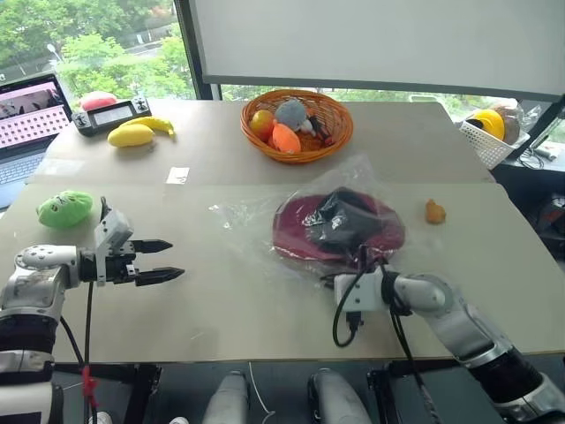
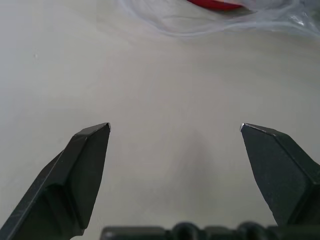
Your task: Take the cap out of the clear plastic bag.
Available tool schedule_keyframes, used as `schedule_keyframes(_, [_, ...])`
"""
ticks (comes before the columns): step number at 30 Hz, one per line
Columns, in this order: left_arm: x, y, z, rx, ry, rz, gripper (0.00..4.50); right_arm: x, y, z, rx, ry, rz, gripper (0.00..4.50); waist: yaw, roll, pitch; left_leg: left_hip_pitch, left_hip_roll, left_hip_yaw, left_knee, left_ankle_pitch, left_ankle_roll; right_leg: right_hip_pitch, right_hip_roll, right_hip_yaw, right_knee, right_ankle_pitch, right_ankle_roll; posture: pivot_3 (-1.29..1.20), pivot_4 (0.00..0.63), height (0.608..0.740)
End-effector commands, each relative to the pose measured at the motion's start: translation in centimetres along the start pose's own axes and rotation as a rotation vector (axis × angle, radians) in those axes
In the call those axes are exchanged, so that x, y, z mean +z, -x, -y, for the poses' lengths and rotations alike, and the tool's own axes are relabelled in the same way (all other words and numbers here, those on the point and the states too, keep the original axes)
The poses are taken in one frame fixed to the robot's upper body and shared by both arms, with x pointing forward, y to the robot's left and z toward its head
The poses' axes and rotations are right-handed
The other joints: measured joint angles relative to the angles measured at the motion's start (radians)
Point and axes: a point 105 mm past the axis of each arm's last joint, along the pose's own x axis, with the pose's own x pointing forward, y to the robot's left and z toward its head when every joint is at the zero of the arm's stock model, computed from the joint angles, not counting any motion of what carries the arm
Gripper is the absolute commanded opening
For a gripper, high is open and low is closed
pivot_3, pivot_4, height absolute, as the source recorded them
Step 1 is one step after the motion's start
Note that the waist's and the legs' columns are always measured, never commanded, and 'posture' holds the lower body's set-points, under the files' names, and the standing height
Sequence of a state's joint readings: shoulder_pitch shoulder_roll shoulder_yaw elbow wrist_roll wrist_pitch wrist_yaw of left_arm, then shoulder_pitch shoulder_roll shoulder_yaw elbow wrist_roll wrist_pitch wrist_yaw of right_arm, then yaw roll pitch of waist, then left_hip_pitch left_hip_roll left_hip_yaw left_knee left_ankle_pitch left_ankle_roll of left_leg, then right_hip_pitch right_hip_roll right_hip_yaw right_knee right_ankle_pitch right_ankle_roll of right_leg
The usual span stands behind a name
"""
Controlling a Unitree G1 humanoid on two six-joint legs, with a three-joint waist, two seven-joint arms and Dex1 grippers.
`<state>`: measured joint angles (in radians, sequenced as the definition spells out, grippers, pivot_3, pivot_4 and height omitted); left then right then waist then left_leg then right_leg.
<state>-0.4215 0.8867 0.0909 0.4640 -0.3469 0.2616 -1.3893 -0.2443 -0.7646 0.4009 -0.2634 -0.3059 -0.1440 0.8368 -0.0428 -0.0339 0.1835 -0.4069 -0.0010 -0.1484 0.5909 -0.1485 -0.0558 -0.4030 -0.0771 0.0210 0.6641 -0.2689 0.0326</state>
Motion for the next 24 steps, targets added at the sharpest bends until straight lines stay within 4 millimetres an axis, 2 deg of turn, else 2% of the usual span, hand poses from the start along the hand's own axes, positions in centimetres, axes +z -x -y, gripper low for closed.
schedule_keyframes(1, [0.7,-0.1,-0.3,0.0,-0.034,0.008,4.5,0.9,0.0,-5.0,0.211,0.21,0.085,0.07,0.0,0.0,0.0,0.0,0.0,0.0,0.0,0.0,0.0,0.001,0.0,0.0,-0.001,0.0,0.0,0.0,0.15,0.733])
schedule_keyframes(2, [0.8,-0.2,-0.4,0.0,-0.034,0.009,4.5,0.8,0.2,-5.7,0.243,0.258,0.095,0.07,0.0,0.0,0.0,0.001,0.0,0.001,0.0,0.0,0.0,0.001,0.0,0.0,-0.001,0.0,0.0,0.0,0.15,0.733])
schedule_keyframes(4, [0.8,-0.3,-0.4,0.0,-0.033,0.011,4.5,0.5,0.0,-5.7,0.248,0.322,0.104,0.07,0.0,-0.001,-0.001,0.002,0.0,0.001,0.0,0.0,0.0,0.002,0.0,0.0,-0.001,0.0,0.0,0.0,0.15,0.733])
schedule_keyframes(10, [0.7,-0.5,-0.2,-0.004,-0.033,0.011,4.5,1.0,-3.0,-1.5,0.113,0.366,0.126,0.07,-0.026,-0.005,-0.003,0.01,0.003,0.002,0.0,0.0,0.0,0.009,0.002,0.0,0.0,0.0,0.0,0.0,0.15,0.733])
schedule_keyframes(12, [0.8,-0.4,-0.2,-0.002,-0.034,0.013,4.5,2.3,-4.2,0.0,0.074,0.389,0.166,0.07,-0.035,-0.005,-0.003,0.016,0.004,0.003,-0.001,0.0,0.0,0.014,0.002,0.001,0.0,0.0,-0.002,0.0,0.15,0.733])
schedule_keyframes(13, [0.9,-0.4,-0.2,0.002,-0.035,0.013,4.5,3.1,-4.5,0.0,0.076,0.404,0.198,0.07,-0.037,-0.005,-0.003,0.019,0.005,0.005,-0.002,0.0,0.0,0.015,0.002,0.001,0.0,0.0,-0.002,0.0,0.15,0.733])
schedule_keyframes(16, [1.0,-0.4,-0.3,0.012,-0.04,0.013,4.5,5.1,-4.4,-3.2,0.16,0.423,0.309,0.07,-0.027,-0.005,-0.003,0.019,0.008,0.005,-0.002,0.0,0.0,0.015,0.004,0.001,0.001,0.0,-0.004,0.0,0.15,0.733])
schedule_keyframes(17, [1.1,-0.4,-0.4,0.015,-0.04,0.013,4.5,5.3,-4.1,-4.4,0.192,0.406,0.326,0.07,-0.024,-0.005,-0.003,0.019,0.008,0.005,-0.002,0.0,0.0,0.015,0.004,0.001,0.001,0.0,-0.005,0.0,0.15,0.733])
schedule_keyframes(19, [1.1,-0.4,-0.4,0.016,-0.04,0.013,4.5,5.0,-3.7,-5.7,0.22,0.377,0.323,0.07,-0.016,-0.005,-0.003,0.017,0.008,0.005,-0.002,-0.002,-0.001,0.014,0.004,0.001,0.0,-0.001,-0.005,0.0,0.15,0.733])
schedule_keyframes(20, [1.0,-0.4,-0.4,0.017,-0.039,0.013,4.5,4.5,-3.4,-6.0,0.232,0.359,0.303,0.07,-0.014,-0.005,-0.003,0.017,0.007,0.005,-0.001,-0.004,-0.003,0.014,0.004,0.001,0.0,-0.002,-0.005,0.0,0.15,0.733])
schedule_keyframes(24, [0.9,-0.8,-0.3,0.011,-0.038,0.012,4.5,3.1,-3.1,-4.8,0.183,0.252,0.224,0.07,-0.005,-0.005,-0.003,0.017,0.007,0.007,-0.001,-0.009,-0.008,0.015,0.003,0.001,0.0,-0.005,-0.004,0.0,0.15,0.733])
